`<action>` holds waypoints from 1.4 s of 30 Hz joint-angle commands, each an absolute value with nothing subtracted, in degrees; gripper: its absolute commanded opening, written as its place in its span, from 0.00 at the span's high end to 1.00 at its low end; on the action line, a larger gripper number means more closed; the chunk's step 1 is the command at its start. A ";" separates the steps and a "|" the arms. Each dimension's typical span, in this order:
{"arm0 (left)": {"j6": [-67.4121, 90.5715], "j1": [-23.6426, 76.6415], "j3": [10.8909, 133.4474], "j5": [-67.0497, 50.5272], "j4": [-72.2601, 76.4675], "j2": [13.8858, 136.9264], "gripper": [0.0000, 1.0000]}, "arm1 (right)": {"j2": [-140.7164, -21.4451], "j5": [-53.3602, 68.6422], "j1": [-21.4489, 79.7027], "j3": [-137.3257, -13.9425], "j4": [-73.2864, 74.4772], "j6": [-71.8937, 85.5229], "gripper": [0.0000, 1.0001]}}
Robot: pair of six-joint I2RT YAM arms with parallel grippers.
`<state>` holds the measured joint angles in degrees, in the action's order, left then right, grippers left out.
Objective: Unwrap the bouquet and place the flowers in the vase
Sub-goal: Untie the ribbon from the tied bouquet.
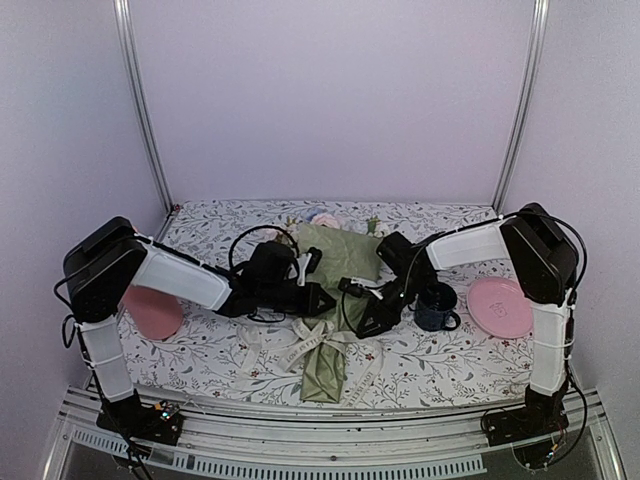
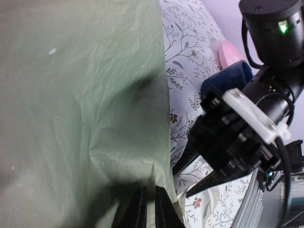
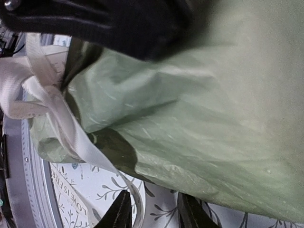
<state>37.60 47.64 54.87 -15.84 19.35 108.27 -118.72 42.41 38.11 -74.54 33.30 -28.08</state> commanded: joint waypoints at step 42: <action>35.40 46.73 52.55 -14.01 17.93 107.47 0.90 | -99.00 53.28 21.29 -109.11 44.83 -23.95 1.00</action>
